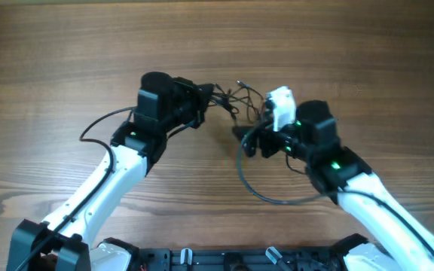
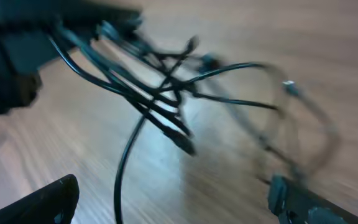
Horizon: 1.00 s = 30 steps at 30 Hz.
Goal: Untangle cables
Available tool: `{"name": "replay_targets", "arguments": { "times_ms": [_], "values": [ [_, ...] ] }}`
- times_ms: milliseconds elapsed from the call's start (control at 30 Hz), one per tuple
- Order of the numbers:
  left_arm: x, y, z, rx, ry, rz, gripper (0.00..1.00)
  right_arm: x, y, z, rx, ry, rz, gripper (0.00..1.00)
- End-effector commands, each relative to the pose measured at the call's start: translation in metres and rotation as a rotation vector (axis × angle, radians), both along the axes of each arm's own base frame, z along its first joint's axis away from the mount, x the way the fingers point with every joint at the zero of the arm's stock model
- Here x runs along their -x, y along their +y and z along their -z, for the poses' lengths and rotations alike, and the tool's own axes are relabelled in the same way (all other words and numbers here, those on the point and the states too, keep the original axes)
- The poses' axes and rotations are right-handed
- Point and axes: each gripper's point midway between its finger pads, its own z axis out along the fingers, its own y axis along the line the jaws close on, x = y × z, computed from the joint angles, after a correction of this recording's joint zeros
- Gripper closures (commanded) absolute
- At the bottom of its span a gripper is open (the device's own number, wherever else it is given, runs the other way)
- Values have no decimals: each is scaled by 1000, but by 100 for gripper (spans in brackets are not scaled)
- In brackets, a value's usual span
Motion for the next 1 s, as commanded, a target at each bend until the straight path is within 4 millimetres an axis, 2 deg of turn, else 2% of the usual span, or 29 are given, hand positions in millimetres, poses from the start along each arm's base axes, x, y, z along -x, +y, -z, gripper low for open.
{"name": "replay_targets", "arguments": {
  "times_ms": [0, 33, 100, 133, 167, 200, 333, 433, 567, 600, 667, 700, 733, 767, 833, 967],
  "values": [
    [5, -12, -13, -11, -51, 43, 96, 16, 22, 29, -19, 81, -186, 11],
    [5, -13, -13, -13, -51, 37, 96, 24, 27, 35, -38, 124, -225, 19],
    [4, -12, -13, -15, -56, 32, 96, 41, 36, 38, -94, 194, -309, 50],
    [3, -12, -15, -12, -64, 31, 96, 50, 39, 38, -118, 230, -344, 73],
    [1, -12, -19, -5, -79, 29, 96, 54, 37, 42, -111, 265, -340, 88],
    [-1, -12, -23, 2, -99, 26, 96, 57, 34, 46, -102, 301, -318, 95],
    [-15, -5, -54, -59, -327, 81, 96, 77, 12, 64, -15, 454, -222, 95],
    [-17, 5, -60, -77, -389, 140, 96, 86, -9, 67, 73, 491, -131, 96],
    [-13, 21, -64, -98, -465, 256, 96, 88, -48, 52, 149, 473, 117, 96],
    [-8, 18, -65, -130, -525, 325, 96, 84, -56, 46, 141, 453, 191, 82],
    [10, 5, -69, -195, -682, 497, 96, 81, -59, 36, 121, 421, 229, 11],
    [20, 0, -70, -203, -741, 570, 96, 80, -60, 32, 106, 413, 239, 0],
    [33, -6, -71, -200, -803, 660, 96, 79, -60, 29, 92, 406, 254, 0],
    [58, -15, -72, -170, -910, 815, 96, 76, -60, 25, 72, 396, 273, 0],
    [85, -19, -71, -132, -1023, 956, 96, 69, -57, 18, 50, 358, 268, 0],
    [103, -17, -47, -170, -1065, 1043, 96, 60, -51, 9, 48, 276, 215, 0]
  ]
}}
